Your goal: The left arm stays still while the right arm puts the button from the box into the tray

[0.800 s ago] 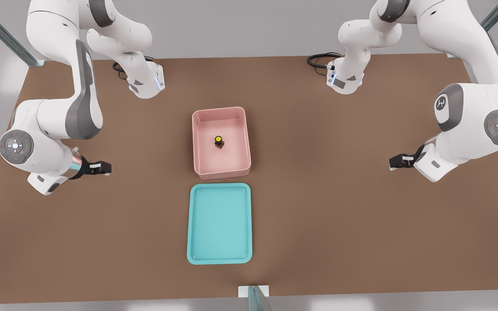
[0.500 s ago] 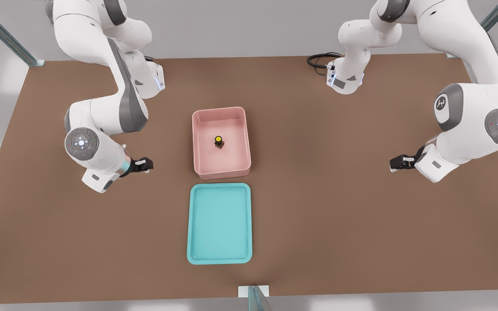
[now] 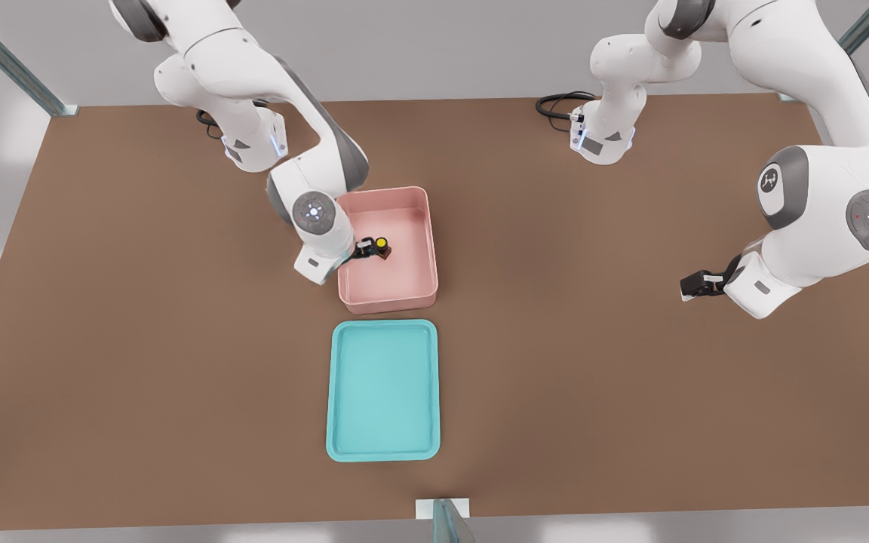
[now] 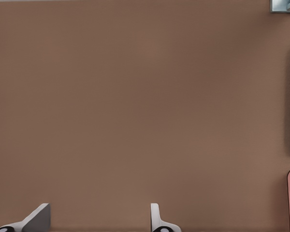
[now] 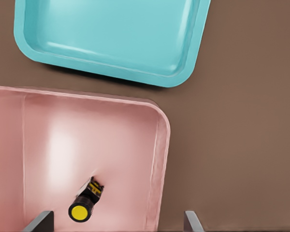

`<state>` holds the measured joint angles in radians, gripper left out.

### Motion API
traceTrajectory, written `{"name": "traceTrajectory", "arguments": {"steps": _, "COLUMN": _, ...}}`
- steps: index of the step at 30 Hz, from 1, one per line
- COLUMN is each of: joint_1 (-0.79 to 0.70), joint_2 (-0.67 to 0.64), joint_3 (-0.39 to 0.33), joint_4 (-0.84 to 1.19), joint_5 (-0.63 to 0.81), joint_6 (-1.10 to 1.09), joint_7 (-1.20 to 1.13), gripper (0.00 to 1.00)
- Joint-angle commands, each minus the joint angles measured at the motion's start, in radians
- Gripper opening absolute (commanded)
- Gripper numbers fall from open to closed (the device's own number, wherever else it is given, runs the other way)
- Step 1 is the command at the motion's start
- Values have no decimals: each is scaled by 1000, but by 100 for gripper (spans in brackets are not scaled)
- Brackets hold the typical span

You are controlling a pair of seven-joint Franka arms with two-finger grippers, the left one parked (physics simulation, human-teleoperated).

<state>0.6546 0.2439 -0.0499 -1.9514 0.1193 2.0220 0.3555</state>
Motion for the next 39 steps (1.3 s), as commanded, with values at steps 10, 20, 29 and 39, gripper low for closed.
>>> {"name": "traceTrajectory", "arguments": {"steps": 10, "joint_1": 145, "joint_2": 66, "joint_3": 24, "joint_4": -124, "joint_5": 45, "joint_6": 288, "joint_7": 705, "gripper": 100}}
{"name": "traceTrajectory", "arguments": {"steps": 20, "joint_1": 166, "joint_2": 124, "joint_3": 24, "joint_4": -215, "joint_5": 56, "joint_6": 468, "joint_7": 723, "gripper": 100}}
{"name": "traceTrajectory", "arguments": {"steps": 29, "joint_1": 178, "joint_2": 83, "joint_3": 22, "joint_4": -270, "joint_5": 54, "joint_6": 457, "joint_7": 712, "gripper": 100}}
{"name": "traceTrajectory", "arguments": {"steps": 39, "joint_1": 188, "joint_2": 89, "joint_3": 27, "joint_4": -288, "joint_5": 54, "joint_6": 466, "joint_7": 718, "gripper": 82}}
